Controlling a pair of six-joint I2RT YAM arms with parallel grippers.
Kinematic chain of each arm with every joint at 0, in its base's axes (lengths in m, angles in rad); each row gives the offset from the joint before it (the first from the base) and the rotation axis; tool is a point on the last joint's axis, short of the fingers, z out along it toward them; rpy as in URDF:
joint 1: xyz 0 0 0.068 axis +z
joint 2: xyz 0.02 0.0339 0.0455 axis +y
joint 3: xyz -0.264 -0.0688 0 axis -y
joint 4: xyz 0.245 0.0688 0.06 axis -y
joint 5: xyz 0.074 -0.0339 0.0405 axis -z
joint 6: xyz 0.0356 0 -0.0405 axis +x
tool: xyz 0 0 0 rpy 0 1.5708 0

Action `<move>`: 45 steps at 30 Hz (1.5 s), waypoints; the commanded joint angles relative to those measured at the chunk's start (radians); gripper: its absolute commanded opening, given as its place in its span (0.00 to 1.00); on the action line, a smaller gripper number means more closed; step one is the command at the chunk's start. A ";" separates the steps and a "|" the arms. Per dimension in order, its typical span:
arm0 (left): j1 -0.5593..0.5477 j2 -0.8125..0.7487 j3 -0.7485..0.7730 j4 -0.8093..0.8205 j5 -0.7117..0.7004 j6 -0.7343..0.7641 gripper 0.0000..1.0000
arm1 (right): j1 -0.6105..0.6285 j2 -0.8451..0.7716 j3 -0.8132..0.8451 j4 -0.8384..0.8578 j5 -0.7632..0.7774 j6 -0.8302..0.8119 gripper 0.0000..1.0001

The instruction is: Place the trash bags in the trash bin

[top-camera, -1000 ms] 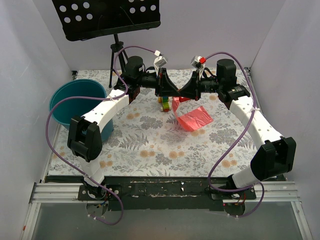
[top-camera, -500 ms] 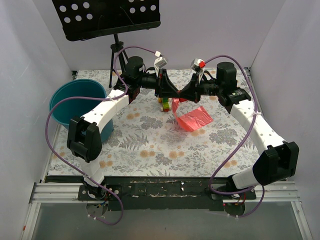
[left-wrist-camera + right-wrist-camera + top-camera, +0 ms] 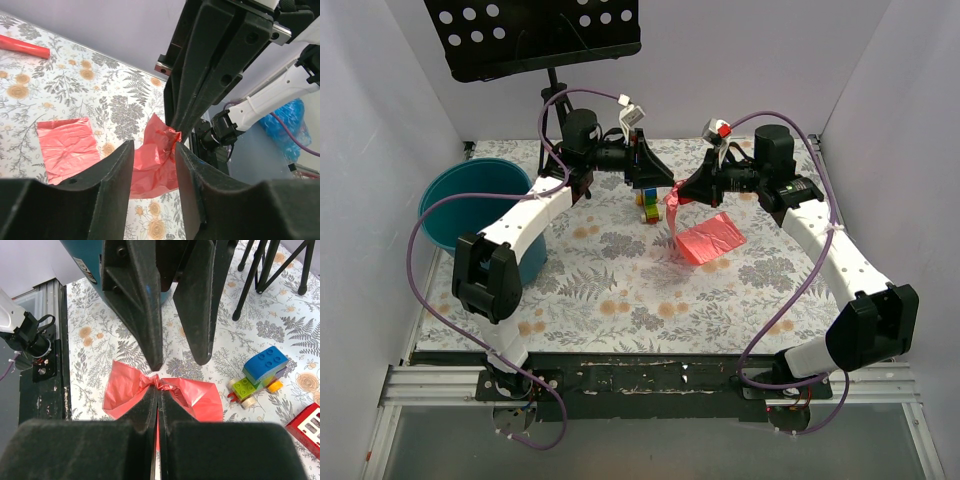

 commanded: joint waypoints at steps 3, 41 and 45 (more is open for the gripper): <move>0.004 -0.054 0.011 0.003 -0.022 0.002 0.35 | -0.005 -0.012 0.018 0.000 -0.006 -0.004 0.01; 0.033 -0.040 0.087 -0.228 0.007 0.221 0.00 | -0.034 -0.065 -0.008 -0.017 0.011 0.022 0.01; 0.033 -0.047 0.052 -0.170 0.025 0.166 0.00 | -0.034 -0.073 -0.016 -0.036 0.011 0.010 0.01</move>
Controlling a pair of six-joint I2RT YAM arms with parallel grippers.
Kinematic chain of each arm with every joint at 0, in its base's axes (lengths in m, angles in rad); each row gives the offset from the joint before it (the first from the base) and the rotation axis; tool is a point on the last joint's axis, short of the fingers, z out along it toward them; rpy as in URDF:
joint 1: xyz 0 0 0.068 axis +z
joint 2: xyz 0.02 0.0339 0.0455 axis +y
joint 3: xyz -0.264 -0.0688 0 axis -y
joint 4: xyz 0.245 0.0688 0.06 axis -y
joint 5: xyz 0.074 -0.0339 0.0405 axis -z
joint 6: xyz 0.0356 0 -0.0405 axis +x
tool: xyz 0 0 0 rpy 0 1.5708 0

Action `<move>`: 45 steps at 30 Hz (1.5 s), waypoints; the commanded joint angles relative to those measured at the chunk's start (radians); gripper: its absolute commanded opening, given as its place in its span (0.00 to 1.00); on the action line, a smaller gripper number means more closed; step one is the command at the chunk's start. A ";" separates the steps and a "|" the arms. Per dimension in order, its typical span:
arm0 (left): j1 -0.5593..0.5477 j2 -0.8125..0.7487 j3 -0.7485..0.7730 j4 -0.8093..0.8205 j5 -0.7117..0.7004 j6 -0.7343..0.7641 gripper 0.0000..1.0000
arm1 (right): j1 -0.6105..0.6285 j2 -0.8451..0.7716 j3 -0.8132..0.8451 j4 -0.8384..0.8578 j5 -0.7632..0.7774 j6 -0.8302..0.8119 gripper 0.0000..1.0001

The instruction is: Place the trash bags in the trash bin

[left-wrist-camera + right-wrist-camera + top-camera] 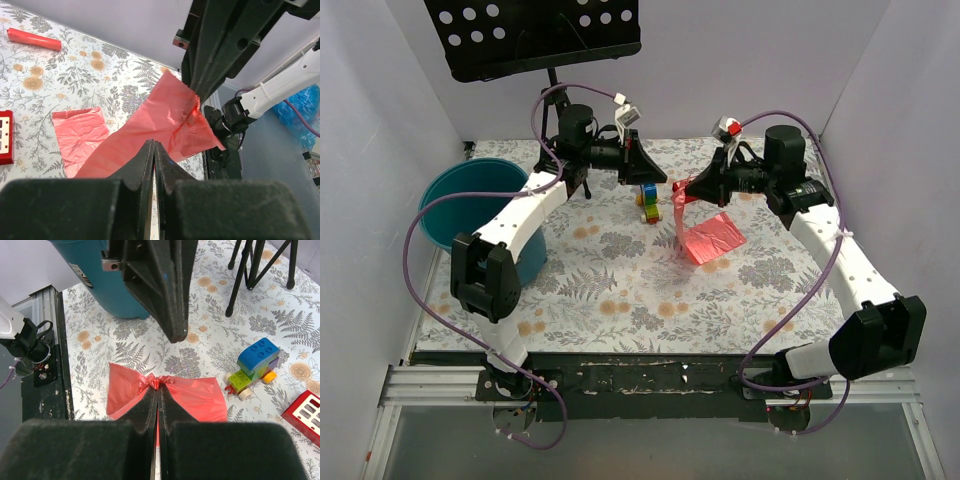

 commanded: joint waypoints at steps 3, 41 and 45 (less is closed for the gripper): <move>-0.004 -0.056 -0.060 0.166 0.045 -0.111 0.21 | -0.002 -0.021 0.003 -0.019 -0.013 -0.024 0.01; -0.047 -0.049 0.017 0.018 -0.017 0.086 0.45 | 0.031 -0.001 0.099 -0.109 -0.171 -0.099 0.01; -0.060 -0.045 0.034 -0.003 0.036 0.089 0.42 | 0.034 0.012 0.084 -0.091 -0.171 -0.101 0.01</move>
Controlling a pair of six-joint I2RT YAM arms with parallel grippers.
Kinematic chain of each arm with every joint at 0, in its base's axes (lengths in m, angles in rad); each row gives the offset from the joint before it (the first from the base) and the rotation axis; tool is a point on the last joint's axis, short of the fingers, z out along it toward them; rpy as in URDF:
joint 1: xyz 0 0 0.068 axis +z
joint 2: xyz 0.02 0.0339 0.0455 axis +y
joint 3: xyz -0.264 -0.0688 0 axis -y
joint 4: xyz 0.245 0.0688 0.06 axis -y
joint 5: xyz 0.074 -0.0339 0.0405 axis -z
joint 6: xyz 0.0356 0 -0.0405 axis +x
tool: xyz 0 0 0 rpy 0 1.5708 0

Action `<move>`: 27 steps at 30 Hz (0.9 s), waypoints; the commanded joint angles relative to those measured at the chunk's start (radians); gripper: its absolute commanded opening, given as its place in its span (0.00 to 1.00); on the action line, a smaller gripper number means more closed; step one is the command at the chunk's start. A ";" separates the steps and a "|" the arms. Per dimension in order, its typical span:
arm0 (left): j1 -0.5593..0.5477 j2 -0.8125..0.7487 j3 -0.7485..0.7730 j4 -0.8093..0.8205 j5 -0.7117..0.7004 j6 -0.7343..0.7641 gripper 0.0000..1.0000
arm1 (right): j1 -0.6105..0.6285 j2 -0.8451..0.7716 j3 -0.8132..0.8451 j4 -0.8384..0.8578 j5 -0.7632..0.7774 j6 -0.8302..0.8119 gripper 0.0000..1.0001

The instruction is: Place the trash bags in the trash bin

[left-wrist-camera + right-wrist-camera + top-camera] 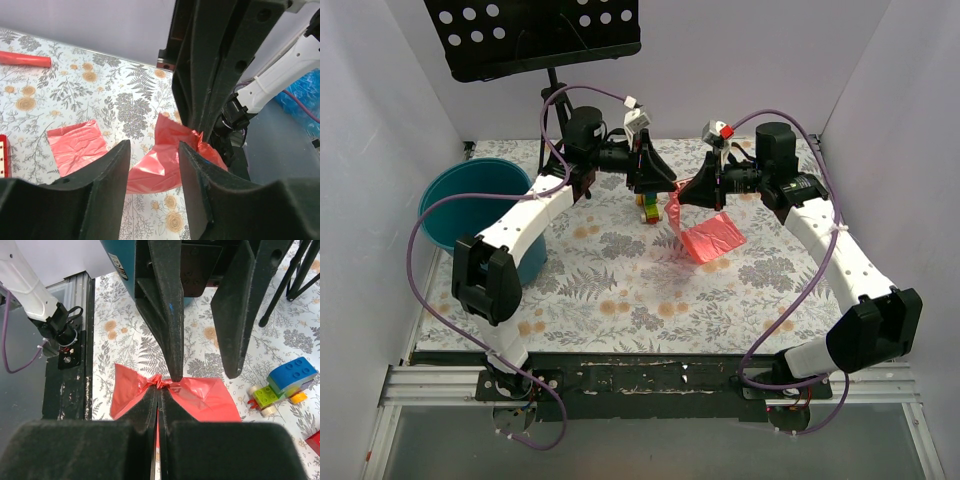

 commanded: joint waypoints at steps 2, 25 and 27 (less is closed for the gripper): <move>-0.016 -0.047 0.035 -0.070 0.043 0.061 0.39 | 0.004 -0.002 0.019 0.060 -0.045 0.024 0.01; 0.029 -0.023 0.127 -0.300 0.192 0.171 0.40 | 0.027 0.009 -0.004 0.065 0.037 -0.014 0.01; 0.020 -0.023 0.118 -0.293 0.175 0.174 0.40 | 0.027 0.009 -0.004 0.067 0.032 -0.013 0.01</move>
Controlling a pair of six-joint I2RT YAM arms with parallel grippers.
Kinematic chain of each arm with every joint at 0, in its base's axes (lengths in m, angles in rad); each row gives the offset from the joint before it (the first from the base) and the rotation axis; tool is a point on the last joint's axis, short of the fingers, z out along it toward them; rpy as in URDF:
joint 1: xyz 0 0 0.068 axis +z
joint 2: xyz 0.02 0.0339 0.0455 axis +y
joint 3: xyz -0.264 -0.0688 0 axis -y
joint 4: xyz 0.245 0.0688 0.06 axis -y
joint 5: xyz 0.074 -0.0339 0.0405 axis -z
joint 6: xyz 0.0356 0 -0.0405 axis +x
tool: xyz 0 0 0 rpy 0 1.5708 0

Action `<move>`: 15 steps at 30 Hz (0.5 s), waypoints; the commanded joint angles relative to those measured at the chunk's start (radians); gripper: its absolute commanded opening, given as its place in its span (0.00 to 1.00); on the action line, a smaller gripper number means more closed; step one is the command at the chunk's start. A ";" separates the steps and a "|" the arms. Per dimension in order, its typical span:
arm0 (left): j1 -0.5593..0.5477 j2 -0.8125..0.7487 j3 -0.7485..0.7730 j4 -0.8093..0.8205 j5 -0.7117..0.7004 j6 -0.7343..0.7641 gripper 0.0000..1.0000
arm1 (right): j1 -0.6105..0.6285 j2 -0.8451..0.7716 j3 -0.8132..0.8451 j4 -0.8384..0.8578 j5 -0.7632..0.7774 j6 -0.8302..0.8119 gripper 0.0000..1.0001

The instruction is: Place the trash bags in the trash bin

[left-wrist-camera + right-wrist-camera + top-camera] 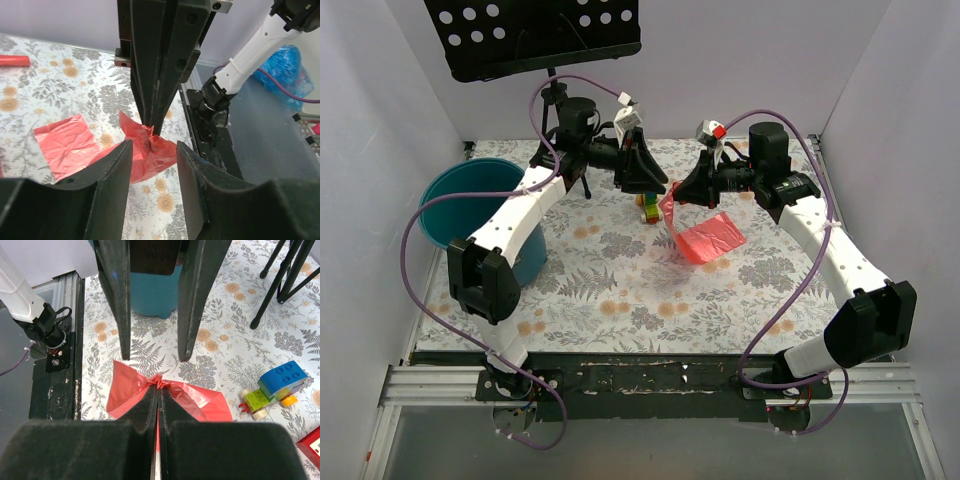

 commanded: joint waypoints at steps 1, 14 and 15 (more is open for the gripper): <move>-0.025 -0.018 -0.021 0.008 0.029 -0.027 0.40 | -0.001 -0.020 -0.003 0.012 -0.005 -0.014 0.01; -0.045 0.031 -0.018 0.088 0.030 -0.098 0.20 | 0.009 -0.003 0.009 0.041 -0.005 0.006 0.01; -0.045 0.033 -0.022 0.089 0.029 -0.096 0.19 | 0.011 0.003 0.014 0.046 -0.003 0.014 0.01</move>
